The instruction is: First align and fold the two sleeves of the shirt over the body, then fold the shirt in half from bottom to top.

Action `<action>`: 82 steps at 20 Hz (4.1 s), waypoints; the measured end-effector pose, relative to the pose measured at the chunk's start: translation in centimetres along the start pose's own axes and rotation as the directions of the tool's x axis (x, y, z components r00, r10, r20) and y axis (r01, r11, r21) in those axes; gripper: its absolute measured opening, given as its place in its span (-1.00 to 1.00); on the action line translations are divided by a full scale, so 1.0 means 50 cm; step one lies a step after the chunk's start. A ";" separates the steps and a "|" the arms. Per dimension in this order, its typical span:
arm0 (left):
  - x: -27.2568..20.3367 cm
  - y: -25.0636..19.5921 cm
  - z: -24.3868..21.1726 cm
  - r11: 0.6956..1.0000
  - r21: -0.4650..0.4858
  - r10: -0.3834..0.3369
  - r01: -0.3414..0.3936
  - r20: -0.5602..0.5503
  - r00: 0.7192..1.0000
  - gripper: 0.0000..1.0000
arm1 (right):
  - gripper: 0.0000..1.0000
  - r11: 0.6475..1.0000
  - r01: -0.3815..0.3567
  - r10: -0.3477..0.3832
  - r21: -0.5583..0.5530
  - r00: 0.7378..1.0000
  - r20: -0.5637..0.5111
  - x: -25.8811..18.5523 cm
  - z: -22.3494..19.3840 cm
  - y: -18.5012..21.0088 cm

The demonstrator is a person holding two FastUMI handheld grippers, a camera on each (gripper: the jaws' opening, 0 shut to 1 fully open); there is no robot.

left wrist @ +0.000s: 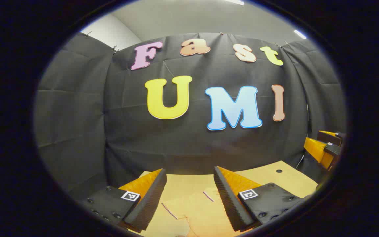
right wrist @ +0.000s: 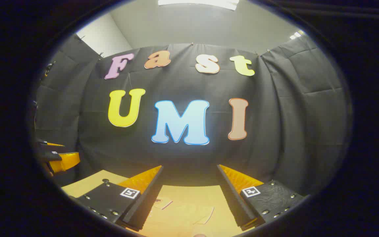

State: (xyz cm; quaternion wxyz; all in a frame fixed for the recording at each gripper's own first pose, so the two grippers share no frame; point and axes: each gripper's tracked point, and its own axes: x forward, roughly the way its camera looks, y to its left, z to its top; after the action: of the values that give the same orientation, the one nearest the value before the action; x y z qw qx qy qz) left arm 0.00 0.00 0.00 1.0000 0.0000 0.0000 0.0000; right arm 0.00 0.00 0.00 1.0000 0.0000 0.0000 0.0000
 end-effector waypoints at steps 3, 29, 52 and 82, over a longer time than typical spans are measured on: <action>0.004 -0.007 0.009 1.000 0.001 -0.005 0.005 0.009 1.000 0.87 | 0.94 1.000 -0.009 0.009 0.004 1.000 -0.019 0.004 -0.013 0.003; -0.001 0.018 0.012 0.998 0.023 0.050 -0.050 -0.005 0.999 0.86 | 0.95 0.997 0.058 -0.026 0.057 0.893 -0.449 0.203 -0.399 -0.119; 0.031 0.074 -0.037 0.985 0.042 0.171 -0.168 -0.092 0.981 0.89 | 0.96 0.995 0.073 0.006 0.063 0.602 -0.798 0.228 -0.813 -0.157; -0.046 0.209 -0.062 0.954 0.010 0.300 -0.301 -0.115 0.947 0.87 | -0.99 0.939 -0.345 0.262 0.011 0.689 -0.676 0.291 -0.657 0.219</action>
State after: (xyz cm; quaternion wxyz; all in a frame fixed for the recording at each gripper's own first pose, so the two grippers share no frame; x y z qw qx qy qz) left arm -2.31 10.46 -3.08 0.9866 -0.0041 0.0579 0.1524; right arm 14.57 10.95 -32.84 0.9172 -0.0583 0.3578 0.1653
